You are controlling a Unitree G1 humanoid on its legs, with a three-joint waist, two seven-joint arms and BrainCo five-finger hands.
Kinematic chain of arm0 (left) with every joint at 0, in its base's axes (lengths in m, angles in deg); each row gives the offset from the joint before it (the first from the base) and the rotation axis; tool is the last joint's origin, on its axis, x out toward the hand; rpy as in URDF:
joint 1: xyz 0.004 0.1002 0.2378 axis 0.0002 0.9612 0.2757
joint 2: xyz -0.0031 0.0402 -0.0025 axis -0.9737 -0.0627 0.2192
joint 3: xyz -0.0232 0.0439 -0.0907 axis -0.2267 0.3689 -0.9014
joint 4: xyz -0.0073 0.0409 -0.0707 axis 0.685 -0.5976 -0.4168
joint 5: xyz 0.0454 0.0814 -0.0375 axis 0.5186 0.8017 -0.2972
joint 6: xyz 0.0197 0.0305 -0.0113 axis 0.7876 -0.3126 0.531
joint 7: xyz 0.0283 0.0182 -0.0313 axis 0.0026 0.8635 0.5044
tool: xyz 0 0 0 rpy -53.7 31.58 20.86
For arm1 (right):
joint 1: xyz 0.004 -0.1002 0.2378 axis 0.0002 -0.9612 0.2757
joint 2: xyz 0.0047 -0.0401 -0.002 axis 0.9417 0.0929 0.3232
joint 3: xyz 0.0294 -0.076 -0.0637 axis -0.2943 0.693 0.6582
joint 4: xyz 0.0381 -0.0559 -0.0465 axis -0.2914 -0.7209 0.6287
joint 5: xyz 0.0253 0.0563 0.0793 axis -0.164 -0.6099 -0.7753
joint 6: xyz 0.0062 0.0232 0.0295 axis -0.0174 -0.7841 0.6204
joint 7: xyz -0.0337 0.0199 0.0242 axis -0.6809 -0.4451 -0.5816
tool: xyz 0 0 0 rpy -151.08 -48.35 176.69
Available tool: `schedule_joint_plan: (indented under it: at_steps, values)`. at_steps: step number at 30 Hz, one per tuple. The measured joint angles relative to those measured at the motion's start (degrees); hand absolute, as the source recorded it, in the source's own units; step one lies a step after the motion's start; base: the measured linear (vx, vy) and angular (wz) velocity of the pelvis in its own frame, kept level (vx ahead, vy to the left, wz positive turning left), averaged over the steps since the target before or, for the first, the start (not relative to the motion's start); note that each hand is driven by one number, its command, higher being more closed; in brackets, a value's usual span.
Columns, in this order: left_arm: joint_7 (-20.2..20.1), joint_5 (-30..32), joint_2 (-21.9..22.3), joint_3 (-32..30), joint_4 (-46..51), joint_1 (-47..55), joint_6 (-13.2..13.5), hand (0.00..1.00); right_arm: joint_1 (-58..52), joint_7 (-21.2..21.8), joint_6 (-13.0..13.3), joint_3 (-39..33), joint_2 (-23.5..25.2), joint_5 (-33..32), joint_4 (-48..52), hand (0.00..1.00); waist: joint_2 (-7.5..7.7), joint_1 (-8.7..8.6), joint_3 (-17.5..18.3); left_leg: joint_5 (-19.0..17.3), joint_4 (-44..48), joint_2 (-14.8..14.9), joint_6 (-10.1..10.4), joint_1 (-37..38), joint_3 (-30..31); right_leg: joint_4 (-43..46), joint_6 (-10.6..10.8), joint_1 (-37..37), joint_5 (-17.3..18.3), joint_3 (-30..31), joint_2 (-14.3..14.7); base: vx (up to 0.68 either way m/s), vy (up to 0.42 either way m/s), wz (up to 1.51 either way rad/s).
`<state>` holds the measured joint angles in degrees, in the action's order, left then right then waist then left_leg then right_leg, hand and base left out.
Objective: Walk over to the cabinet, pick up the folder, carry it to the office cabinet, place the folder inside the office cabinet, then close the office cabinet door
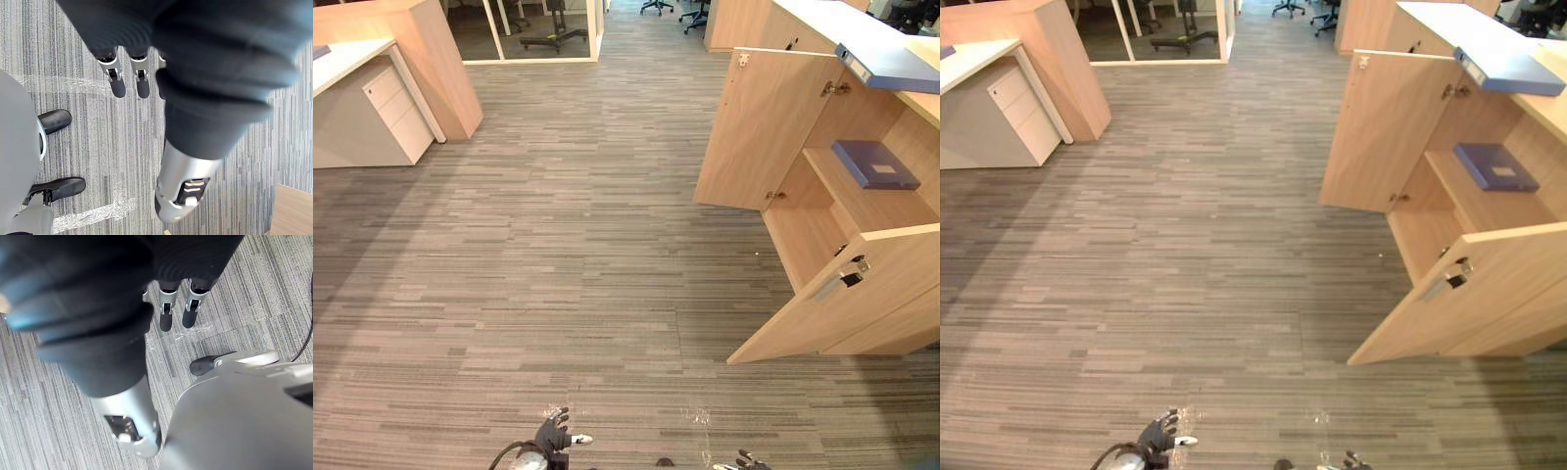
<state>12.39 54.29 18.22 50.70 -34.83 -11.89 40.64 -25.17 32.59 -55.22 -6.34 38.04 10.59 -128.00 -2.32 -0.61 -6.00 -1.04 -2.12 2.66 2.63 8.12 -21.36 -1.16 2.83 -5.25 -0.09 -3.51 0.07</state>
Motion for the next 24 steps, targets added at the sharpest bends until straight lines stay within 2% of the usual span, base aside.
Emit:
schedule_joint_plan:
  at_steps: [14, 22, 24]
  values:
    - [0.3, -1.3, 0.3, 2.6, 0.1, -0.4, 1.1, 0.00, 0.7, 0.0, 0.7, -0.2, 0.0, -0.4, 0.4, 0.00, -0.49, 0.01, -0.5, -0.1, -0.6, 0.2, 1.1, 0.9, -0.8, 0.4, 0.3, -0.2, 0.2, -0.3, 0.2, -0.03, -0.015, -0.01]
    - [1.6, 1.7, 0.1, 4.9, 0.2, -0.5, 2.0, 0.00, 0.7, -1.1, 1.2, 0.9, -0.1, 0.4, 0.8, 0.00, -0.35, 0.03, -0.6, -0.1, -0.6, 0.2, 1.1, 0.9, -0.8, 0.5, 0.1, -0.2, 0.2, -0.7, 0.1, -0.05, -0.015, 0.00]
    - [2.1, 3.2, 0.1, 5.6, 0.2, -0.6, 2.2, 0.00, 0.7, -1.8, 1.2, 1.0, 0.0, 2.5, 0.9, 0.00, -0.26, 0.04, -0.6, -0.1, -0.6, 0.2, 1.1, 0.9, -0.8, 0.5, 0.0, -0.2, 0.2, -0.7, 0.1, -0.03, -0.015, 0.00]
